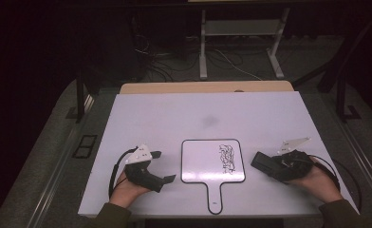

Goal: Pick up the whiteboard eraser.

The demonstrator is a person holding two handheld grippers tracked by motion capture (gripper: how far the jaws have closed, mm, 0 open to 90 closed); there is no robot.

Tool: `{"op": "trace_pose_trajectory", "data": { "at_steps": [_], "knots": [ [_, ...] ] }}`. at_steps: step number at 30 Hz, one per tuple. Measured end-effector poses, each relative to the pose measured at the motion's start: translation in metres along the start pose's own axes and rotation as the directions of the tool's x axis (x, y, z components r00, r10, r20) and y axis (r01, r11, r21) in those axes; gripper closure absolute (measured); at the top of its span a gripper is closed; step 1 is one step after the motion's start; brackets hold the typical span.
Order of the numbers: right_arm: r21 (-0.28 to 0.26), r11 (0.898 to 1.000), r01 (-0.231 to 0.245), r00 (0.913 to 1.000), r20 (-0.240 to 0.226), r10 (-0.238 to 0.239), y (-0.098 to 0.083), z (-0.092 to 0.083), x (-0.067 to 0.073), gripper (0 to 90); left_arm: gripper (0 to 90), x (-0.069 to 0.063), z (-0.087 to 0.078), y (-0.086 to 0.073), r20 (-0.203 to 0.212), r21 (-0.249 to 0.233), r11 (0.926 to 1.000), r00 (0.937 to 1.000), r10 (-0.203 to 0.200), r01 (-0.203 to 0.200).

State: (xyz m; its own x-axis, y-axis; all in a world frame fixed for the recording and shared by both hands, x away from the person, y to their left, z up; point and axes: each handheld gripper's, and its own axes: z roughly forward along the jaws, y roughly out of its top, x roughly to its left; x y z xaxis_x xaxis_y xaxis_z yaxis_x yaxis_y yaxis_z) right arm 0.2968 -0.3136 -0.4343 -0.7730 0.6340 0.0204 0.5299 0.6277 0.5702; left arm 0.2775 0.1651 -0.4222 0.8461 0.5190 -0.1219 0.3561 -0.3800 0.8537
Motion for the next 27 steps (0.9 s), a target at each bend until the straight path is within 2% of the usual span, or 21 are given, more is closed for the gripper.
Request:
{"op": "trace_pose_trajectory", "data": {
  "at_steps": [9,14,25,27],
  "knots": [
    [0.016,1.0,0.023,0.9997,0.009,-0.024,0.0021,0.0006,0.0006,38.2,0.0,-0.0001,-0.0005,0.0003,0.002,-0.002,1.0,1.0,-0.001,0.001],
    [0.033,0.999,0.025,0.9997,-0.006,-0.024,0.0043,0.0007,-0.0013,38.4,0.0,-0.0004,-0.0004,0.0004,0.001,-0.002,1.0,1.0,0.001,-0.001],
    [0.063,0.998,0.012,0.9997,-0.021,-0.01,0.0084,0.0007,-0.0027,39.1,0.0,-0.0007,0.0,0.0005,0.002,-0.001,1.0,1.0,0.003,-0.003],
    [0.062,0.998,-0.007,0.9993,-0.036,0.009,0.0086,0.0001,-0.0046,39.1,0.0,-0.0004,0.0003,0.0005,0.003,-0.001,1.0,1.0,0.006,-0.006]
  ]
}}
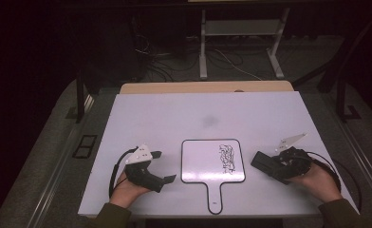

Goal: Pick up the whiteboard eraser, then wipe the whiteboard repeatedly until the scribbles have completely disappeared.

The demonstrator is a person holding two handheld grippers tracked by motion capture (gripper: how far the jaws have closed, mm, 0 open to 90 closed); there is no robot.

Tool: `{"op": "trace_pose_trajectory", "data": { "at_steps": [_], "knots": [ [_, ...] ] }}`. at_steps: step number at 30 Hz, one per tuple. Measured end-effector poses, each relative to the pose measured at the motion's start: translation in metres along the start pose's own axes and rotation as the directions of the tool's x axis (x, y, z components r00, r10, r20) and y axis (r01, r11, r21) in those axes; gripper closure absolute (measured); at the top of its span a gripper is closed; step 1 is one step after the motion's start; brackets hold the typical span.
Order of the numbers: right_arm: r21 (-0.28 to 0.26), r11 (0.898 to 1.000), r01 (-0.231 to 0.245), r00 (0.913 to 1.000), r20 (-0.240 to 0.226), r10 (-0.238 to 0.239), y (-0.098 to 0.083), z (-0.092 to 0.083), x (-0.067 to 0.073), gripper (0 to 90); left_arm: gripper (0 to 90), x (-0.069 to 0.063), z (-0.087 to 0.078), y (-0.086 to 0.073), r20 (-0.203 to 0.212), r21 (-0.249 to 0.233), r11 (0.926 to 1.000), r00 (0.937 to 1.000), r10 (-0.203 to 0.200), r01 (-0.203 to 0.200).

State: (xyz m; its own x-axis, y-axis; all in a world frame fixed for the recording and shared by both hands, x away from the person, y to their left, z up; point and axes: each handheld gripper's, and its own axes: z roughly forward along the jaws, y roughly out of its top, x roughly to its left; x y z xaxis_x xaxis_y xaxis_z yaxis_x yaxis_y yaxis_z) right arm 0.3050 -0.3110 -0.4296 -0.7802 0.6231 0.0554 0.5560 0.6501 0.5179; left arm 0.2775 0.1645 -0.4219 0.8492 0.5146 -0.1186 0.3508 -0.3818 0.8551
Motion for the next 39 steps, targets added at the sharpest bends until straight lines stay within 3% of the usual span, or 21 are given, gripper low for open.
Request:
{"op": "trace_pose_trajectory", "data": {
  "at_steps": [16,39],
  "knots": [
    [-0.049,0.998,-0.036,0.999,-0.03,0.034,0.006,-0.013,-0.005,39.0,0.0,0.0,0.0,-0.001,0.001,-0.002,0.9999,0.9999,-0.015,0.015],
    [-0.086,0.996,-0.024,0.9988,-0.045,0.021,0.026,-0.02,-0.009,38.9,0.0,-0.001,0.002,-0.001,-0.005,0.015,0.9999,1.0,-0.001,0.001]
  ]
}}
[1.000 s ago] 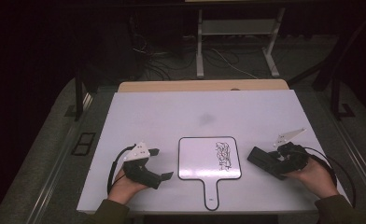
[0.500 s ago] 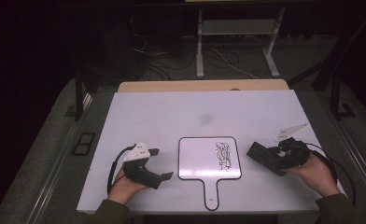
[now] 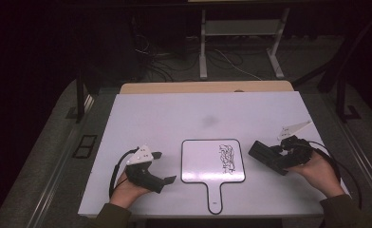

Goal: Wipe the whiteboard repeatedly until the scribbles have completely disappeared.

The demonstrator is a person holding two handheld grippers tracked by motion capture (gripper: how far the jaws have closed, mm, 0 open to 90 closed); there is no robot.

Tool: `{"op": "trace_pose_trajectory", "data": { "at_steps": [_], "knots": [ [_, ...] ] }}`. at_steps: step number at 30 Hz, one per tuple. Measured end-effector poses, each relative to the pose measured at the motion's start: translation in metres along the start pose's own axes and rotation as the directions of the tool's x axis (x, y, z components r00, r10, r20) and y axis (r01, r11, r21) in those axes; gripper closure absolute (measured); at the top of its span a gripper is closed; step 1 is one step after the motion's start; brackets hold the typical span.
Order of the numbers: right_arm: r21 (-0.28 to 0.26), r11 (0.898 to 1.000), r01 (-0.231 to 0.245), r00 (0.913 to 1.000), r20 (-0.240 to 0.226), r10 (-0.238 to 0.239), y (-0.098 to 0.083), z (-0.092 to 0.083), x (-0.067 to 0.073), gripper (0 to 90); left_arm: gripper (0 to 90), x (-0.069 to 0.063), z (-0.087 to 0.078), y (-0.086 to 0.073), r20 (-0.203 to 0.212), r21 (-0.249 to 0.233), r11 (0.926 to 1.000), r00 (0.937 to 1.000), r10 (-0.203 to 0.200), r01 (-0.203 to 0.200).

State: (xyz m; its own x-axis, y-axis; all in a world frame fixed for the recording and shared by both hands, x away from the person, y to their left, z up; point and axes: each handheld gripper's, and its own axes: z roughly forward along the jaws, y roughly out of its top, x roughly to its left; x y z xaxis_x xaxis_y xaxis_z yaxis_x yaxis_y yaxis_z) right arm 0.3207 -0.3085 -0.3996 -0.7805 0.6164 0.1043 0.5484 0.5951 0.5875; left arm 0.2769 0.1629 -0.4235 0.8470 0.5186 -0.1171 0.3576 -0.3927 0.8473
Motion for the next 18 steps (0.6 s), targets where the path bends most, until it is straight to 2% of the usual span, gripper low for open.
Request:
{"op": "trace_pose_trajectory", "data": {
  "at_steps": [10,18],
  "knots": [
    [-0.005,1.0,0.013,0.9999,0.002,-0.013,0.013,0.003,0.002,38.9,0.0,-0.001,0.001,0.0,0.006,0.009,0.9999,0.9999,-0.01,0.01],
    [-0.011,1.0,0.027,0.9996,-0.001,-0.027,0.025,0.007,0.004,38.9,0.0,-0.002,0.002,0.0,0.002,0.007,1.0,1.0,0.0,0.0]
  ]
}}
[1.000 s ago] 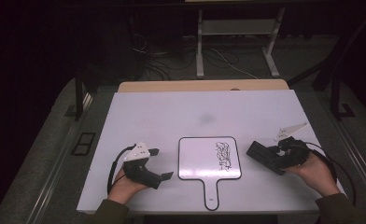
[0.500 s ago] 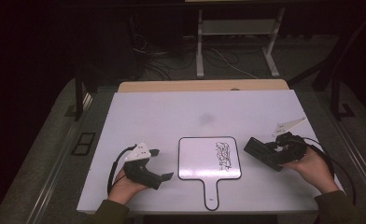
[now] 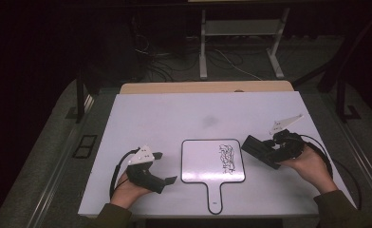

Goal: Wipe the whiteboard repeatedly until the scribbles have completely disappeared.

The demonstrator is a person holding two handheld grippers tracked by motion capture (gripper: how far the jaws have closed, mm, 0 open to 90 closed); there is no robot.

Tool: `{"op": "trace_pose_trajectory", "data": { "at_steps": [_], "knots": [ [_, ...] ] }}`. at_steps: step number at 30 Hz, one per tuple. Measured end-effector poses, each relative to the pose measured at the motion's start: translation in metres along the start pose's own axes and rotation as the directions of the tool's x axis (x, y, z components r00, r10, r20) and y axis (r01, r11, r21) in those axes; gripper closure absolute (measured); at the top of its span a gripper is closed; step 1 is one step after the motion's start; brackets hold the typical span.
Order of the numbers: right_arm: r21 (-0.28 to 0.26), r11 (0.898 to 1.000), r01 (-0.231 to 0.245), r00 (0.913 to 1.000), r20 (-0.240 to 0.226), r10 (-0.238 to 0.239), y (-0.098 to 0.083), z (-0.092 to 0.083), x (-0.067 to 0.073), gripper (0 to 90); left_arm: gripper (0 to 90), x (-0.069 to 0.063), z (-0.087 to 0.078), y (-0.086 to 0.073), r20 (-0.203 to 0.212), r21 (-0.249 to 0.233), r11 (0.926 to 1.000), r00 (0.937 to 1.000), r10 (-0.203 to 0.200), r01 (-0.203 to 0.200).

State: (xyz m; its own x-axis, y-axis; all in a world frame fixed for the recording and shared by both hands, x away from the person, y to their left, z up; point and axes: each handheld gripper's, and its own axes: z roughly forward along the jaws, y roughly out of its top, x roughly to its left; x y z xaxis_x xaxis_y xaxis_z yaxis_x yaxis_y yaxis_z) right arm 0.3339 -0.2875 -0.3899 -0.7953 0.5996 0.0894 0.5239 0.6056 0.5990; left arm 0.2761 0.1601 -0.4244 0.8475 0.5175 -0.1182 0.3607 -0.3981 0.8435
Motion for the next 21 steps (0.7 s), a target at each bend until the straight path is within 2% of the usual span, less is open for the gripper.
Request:
{"op": "trace_pose_trajectory", "data": {
  "at_steps": [9,21],
  "knots": [
    [-0.001,1.0,0.015,0.9999,-0.007,-0.015,0.014,0.008,0.001,38.9,0.0,0.002,-0.001,-0.001,-0.012,-0.007,0.9999,0.9999,-0.01,0.01],
    [-0.011,1.0,0.018,0.9997,-0.013,-0.018,0.036,0.021,0.002,38.9,0.0,0.001,0.0,0.0,-0.005,-0.011,0.9999,0.9999,-0.01,0.01]
  ]
}}
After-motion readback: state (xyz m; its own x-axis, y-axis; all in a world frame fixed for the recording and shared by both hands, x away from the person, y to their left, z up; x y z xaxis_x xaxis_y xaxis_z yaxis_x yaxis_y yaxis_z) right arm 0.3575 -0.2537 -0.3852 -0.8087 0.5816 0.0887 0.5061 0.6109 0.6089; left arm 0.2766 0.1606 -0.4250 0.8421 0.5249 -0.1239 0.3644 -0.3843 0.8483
